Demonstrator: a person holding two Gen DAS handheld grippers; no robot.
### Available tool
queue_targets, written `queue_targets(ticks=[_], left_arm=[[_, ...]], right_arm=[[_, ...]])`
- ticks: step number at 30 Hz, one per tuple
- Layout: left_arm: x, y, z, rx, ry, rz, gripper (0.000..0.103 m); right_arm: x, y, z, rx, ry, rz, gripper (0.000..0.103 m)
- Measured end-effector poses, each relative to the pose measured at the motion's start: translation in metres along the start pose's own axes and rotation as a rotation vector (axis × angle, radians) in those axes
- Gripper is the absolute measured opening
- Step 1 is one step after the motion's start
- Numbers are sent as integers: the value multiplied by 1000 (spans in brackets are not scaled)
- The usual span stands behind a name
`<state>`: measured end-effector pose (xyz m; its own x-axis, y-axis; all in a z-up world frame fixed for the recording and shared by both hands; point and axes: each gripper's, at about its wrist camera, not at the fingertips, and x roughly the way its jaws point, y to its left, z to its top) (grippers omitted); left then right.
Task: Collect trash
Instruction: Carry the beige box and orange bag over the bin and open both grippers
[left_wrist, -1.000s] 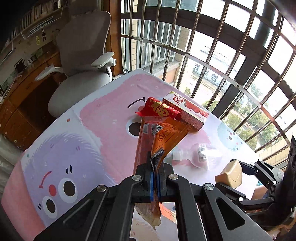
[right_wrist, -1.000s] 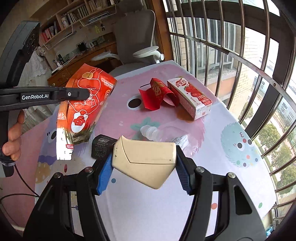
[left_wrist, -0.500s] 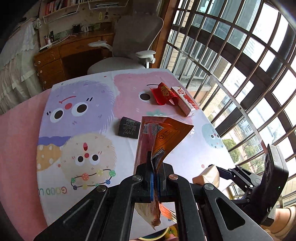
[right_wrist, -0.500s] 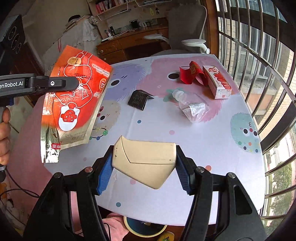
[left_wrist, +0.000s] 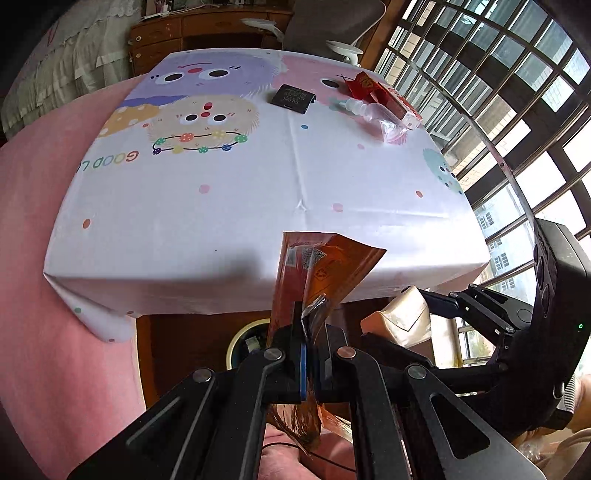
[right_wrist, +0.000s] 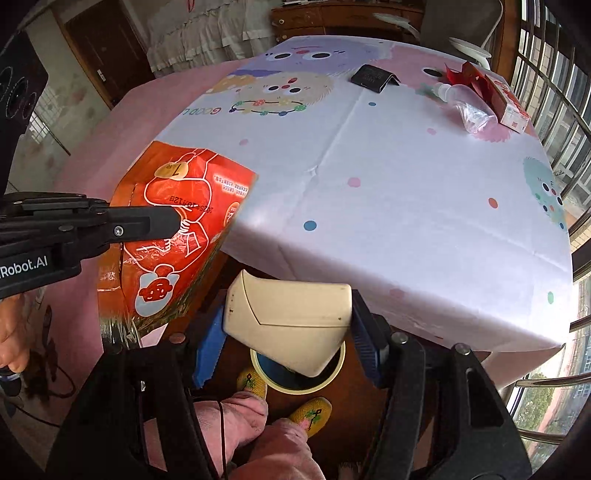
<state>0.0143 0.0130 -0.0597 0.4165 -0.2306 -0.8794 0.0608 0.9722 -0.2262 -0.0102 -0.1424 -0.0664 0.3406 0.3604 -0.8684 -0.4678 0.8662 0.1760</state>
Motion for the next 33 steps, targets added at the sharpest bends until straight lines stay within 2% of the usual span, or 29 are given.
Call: queue_targets(ticks=[4,9,15,22,25,27,30,32,33], left_arm=[[37,22,-36,-50,42,-14,2],[93,48,-75,-79,90,-22,2],[174,66,-116,-74,125,-45,2],[270,83,-162,-173,189,-106,2],[297,82,-176,-183,213,-112,2],[314,83,-172,-185,238,-107,6],[329,87,-174,-188,271,-84,32],[333,87,-177,-190,286,-73,68],[333,90,-177,-191,287,-70,73]], right_arm=[[48,17,-33,-11,96,-17,58],[121,19,-69,47,187,-69,58],[205,2,-104,126,231,-116,58],[299,-24,-145,209,284,-138,58],[328,-39,-156,274,308,-124,59],[341,-46,-164,302,316,-117,59],[351,-57,-169,358,315,-82,59],[357,-64,-173,383,323,-69,59],[358,-66,-174,391,330,-62,59]])
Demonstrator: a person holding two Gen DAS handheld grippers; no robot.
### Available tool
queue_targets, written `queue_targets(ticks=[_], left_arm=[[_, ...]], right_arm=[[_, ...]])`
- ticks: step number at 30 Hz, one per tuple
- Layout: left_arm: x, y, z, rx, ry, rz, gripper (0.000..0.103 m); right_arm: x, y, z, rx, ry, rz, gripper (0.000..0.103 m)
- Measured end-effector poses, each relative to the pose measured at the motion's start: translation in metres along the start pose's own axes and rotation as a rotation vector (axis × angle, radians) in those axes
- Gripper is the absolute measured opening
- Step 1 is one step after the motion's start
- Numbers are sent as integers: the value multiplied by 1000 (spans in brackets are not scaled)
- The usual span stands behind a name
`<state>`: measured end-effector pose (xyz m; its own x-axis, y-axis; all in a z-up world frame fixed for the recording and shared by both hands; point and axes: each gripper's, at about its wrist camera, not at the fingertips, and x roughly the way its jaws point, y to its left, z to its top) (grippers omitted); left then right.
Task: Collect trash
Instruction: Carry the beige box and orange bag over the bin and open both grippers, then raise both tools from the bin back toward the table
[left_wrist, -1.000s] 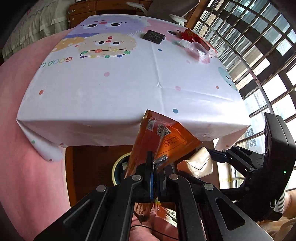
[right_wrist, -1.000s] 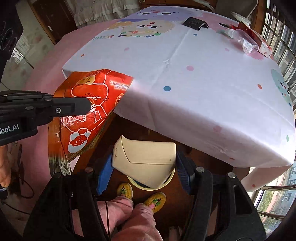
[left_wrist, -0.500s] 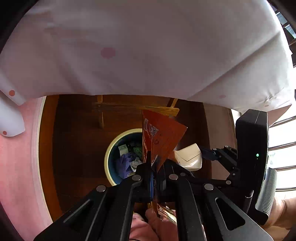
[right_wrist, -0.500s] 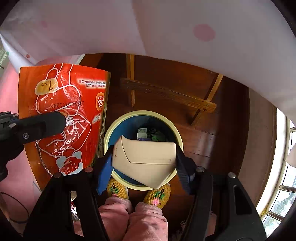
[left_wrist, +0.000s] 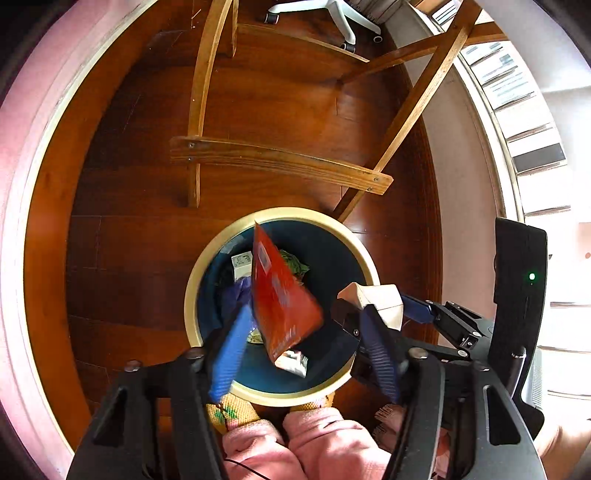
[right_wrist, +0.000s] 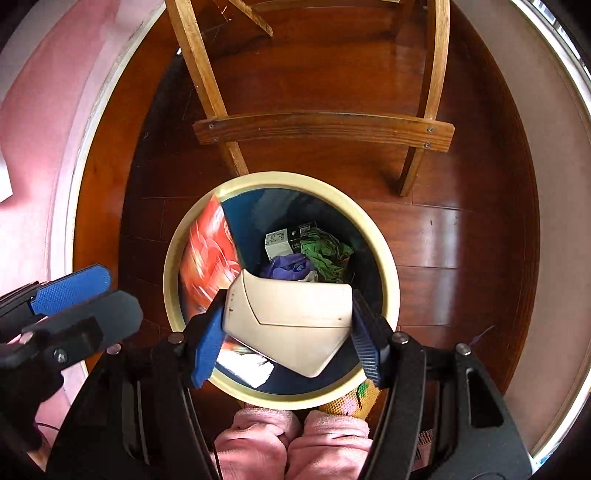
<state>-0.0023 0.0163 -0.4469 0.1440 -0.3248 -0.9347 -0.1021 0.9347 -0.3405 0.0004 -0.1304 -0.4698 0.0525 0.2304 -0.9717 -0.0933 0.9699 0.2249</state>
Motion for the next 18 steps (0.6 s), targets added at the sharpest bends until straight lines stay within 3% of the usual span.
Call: queue_targets(ticks=[4,10,18], left_arm=[[-7,9,2,-7,-5,37,82],[-43,13,-2,-38,-47,75,83],[-147,-19,-12,-19,-162,126,84]], right_arm=[[-2,-2,-3,8,-10,-6,67],[-36,8,-6,9,-25,-8,70],[-127,26,-7,-3,-86,-12,71]])
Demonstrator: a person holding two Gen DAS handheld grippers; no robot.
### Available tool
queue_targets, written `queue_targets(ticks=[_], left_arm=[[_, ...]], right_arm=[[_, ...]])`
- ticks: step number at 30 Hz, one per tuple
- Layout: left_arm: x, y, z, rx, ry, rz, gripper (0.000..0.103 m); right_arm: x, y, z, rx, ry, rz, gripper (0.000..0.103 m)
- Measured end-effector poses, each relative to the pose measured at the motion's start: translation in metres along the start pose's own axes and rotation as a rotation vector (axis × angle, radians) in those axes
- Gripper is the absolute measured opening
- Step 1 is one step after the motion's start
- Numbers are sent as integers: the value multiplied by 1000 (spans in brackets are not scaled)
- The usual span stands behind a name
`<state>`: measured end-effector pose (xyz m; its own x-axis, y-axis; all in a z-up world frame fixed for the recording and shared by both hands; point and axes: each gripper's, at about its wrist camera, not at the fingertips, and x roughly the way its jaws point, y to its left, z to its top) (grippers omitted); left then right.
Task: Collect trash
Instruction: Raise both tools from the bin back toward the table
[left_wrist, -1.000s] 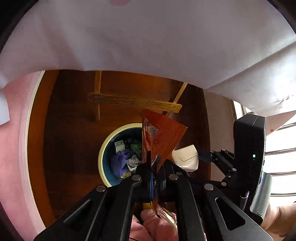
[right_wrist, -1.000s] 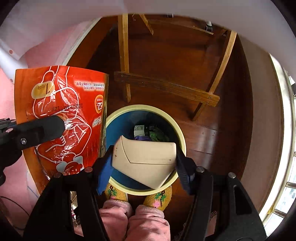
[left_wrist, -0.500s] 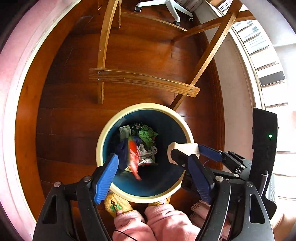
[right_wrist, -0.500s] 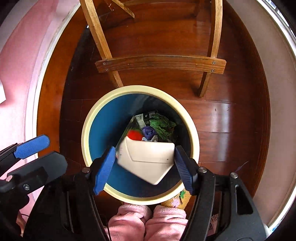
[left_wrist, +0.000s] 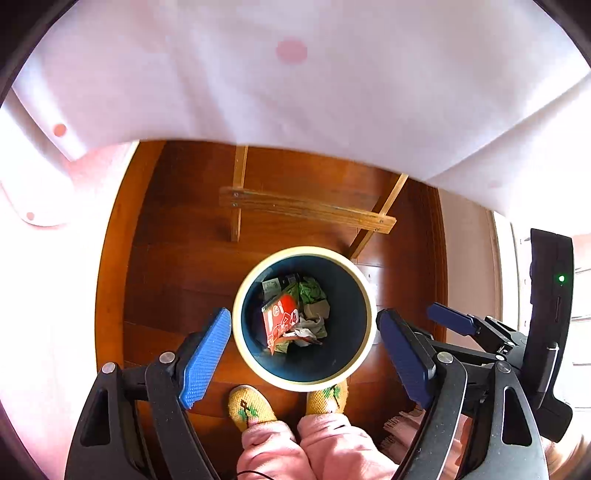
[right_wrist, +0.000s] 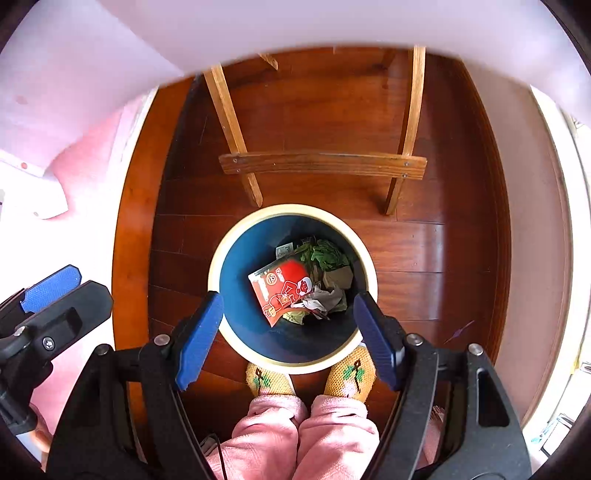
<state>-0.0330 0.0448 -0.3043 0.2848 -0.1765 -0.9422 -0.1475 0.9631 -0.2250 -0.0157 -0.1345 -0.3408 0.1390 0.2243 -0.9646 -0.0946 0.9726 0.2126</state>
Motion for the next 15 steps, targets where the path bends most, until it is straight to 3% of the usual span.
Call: queue_targets(ticks=[5,15], left_arm=[[-76,-12,8,2,-73,8,85],[-224,-31,23,84,-213,39,85]], right_arm=[[-70,9,4,-10,-54,-24,71],[-214,39,15,-26,-171,20,71]])
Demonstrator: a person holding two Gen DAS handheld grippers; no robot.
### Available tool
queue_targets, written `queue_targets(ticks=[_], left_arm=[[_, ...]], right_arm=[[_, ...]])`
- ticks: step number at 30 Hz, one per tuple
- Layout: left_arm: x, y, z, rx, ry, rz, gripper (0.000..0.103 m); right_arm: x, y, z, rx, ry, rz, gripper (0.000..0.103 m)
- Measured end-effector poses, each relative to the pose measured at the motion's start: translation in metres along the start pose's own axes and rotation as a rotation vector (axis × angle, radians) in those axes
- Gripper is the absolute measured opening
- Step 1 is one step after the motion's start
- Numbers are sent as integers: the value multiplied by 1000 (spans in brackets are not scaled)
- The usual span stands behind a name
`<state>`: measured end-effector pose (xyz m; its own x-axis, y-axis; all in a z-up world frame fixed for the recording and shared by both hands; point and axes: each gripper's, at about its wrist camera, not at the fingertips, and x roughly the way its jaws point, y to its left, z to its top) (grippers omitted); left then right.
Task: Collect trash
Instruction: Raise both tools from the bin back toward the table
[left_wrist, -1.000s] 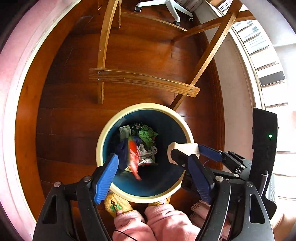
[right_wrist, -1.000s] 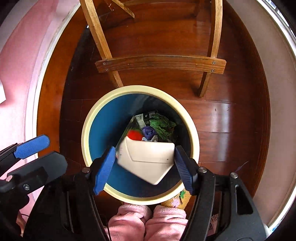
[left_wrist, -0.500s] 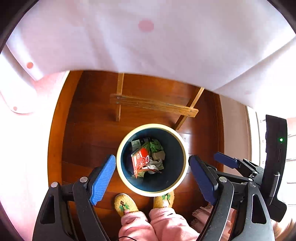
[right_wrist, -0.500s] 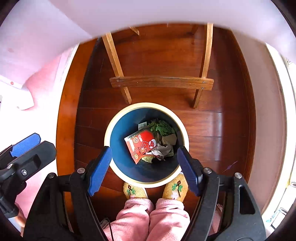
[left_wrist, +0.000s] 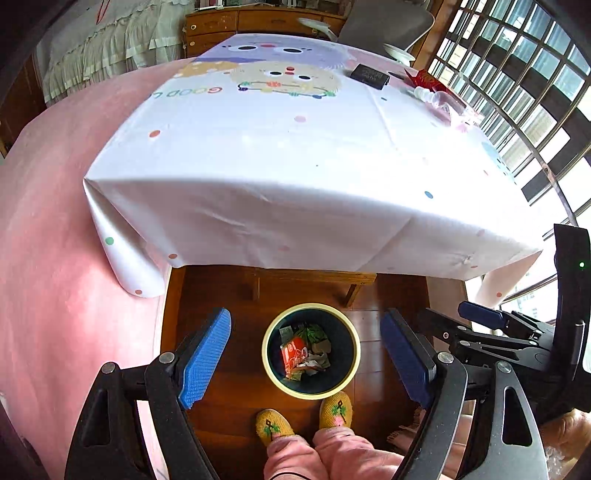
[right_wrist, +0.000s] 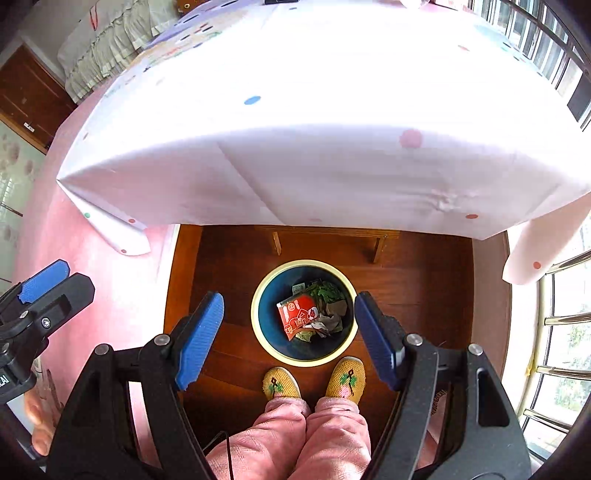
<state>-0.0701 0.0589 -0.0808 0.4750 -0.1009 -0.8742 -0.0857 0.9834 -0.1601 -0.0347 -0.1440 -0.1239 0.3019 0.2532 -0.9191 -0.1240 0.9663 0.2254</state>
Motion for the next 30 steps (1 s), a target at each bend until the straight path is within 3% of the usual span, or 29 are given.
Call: queue_targets(ticks=[6,12,21,30], left_arm=[[-66,0,25,20,-73,23,85],[-105,-1,50,66,-144,46,84],[-121,-3,82,118,-190,52,84],[-102,-11,119,120,-169,12,84]], right_arm=[[-72,25,17,-9,-78,34,71],[-122,45,33,-31,-166,33,71],[-146,36,57,24,-268,2,71],[-151,19,86,30,-318,-67,72]])
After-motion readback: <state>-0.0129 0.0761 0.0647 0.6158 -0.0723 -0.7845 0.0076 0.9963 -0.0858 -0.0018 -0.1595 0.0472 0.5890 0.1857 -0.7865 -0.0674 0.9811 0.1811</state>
